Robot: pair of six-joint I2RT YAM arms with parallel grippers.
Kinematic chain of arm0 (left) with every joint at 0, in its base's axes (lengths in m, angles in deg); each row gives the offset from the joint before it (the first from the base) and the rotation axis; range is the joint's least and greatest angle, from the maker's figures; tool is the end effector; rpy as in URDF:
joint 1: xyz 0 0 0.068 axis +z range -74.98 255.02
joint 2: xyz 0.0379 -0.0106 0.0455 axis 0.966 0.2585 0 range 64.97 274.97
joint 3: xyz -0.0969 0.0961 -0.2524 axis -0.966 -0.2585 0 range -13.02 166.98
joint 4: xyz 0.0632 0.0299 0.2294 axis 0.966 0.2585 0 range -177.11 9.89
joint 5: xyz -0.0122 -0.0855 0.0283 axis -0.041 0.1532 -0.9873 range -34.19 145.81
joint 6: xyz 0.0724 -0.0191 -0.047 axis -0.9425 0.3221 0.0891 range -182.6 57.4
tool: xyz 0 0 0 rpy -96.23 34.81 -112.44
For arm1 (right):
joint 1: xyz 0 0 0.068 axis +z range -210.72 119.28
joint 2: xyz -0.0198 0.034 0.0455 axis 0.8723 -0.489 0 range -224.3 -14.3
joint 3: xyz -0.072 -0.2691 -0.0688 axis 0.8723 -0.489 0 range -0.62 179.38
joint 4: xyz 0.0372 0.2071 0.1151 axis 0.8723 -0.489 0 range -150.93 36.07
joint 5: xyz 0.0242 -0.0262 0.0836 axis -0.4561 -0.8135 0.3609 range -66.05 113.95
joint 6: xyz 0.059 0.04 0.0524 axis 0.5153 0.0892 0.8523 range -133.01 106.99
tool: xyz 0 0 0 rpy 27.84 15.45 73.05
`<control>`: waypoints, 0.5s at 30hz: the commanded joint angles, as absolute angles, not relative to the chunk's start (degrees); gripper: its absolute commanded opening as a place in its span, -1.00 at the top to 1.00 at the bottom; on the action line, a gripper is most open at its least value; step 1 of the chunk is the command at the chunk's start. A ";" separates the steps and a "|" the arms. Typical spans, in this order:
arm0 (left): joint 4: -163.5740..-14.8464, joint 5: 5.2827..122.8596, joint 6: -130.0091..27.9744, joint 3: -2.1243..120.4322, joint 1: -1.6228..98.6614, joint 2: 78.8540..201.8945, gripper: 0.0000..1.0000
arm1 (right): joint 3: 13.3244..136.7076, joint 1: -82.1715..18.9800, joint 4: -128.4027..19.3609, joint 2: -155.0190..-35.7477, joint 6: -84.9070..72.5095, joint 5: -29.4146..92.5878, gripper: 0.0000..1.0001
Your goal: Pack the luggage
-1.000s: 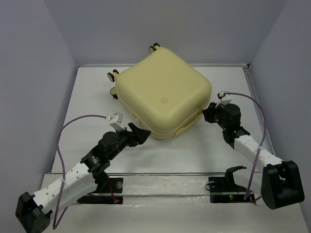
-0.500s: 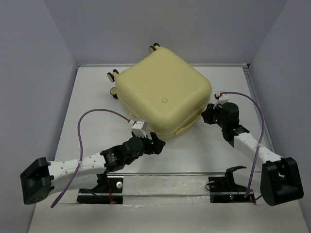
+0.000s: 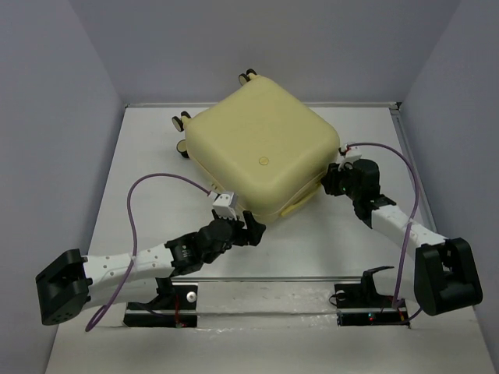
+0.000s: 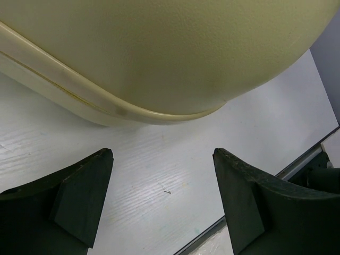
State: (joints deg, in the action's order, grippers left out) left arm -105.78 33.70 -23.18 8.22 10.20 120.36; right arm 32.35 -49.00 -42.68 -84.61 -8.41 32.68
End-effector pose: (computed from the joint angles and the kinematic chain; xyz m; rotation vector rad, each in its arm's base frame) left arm 0.1206 -0.1869 0.2288 0.1424 1.9170 -0.9134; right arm 0.2669 0.0676 0.2222 -0.2231 2.0244 0.3338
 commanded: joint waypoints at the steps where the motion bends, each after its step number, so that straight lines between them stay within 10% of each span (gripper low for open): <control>1: -108.99 29.79 -24.89 9.04 9.98 119.81 -0.74 | 30.60 -48.51 -29.70 -82.25 -10.38 32.21 0.27; 15: -108.47 27.86 -25.77 8.87 9.89 120.43 -0.72 | 26.62 -48.51 -13.76 -84.17 -9.14 31.41 0.57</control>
State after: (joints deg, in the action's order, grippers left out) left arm -105.78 31.84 -24.21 8.22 10.20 121.09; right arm 24.92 -48.62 -27.12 -83.36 -9.11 32.76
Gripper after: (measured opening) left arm 0.865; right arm 0.217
